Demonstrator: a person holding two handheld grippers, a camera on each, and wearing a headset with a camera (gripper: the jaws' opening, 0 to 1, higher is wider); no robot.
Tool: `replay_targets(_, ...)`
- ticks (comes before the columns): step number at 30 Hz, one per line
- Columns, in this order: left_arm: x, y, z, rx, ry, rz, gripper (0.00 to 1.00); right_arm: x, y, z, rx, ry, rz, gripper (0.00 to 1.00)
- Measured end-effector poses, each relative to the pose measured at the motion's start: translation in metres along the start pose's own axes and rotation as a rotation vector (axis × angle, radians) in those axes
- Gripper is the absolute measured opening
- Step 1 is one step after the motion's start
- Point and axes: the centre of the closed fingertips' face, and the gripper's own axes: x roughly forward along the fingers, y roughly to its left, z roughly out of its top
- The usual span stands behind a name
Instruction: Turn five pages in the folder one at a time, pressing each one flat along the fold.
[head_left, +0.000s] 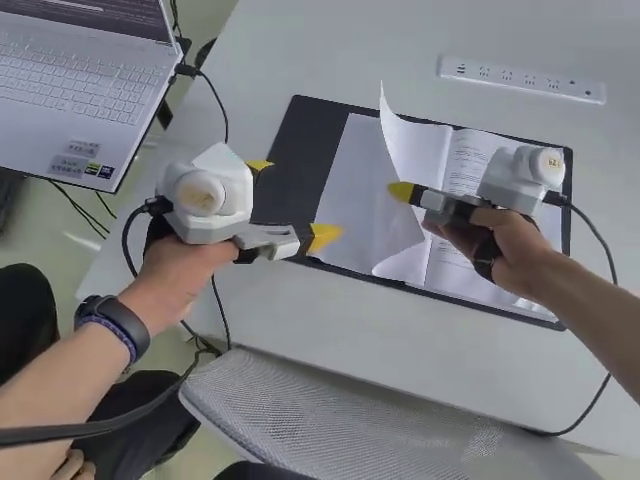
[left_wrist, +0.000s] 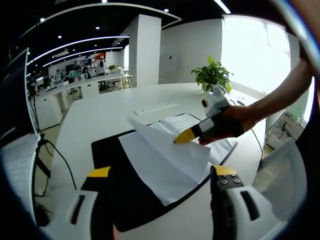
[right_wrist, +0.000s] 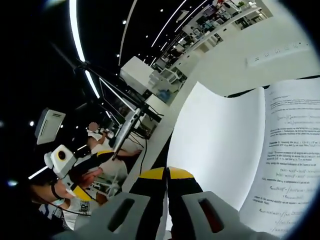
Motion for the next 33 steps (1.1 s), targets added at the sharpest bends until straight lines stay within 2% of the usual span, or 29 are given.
replay_targets(7, -0.003, 0.002, -0.005, -0.015, 0.0, 0.008, 0.79, 0.018, -0.005, -0.006, 0.031, 0.025, -0.009, 0.0)
replay_targets(15, -0.008, 0.004, -0.011, -0.031, 0.004, 0.014, 0.79, 0.033, 0.012, -0.018, 0.053, 0.059, 0.0, 0.0)
replay_targets(22, -0.01, 0.006, -0.013, -0.036, 0.006, 0.02, 0.79, 0.052, 0.001, -0.022, 0.073, 0.085, 0.005, 0.0)
replay_targets(31, -0.01, 0.005, -0.019, -0.043, 0.017, 0.02, 0.79, 0.068, -0.006, -0.028, 0.077, 0.101, -0.002, 0.01)
replay_targets(33, -0.01, 0.005, -0.02, -0.045, 0.019, 0.02, 0.79, 0.073, -0.014, -0.028, 0.081, 0.105, 0.0, 0.03)
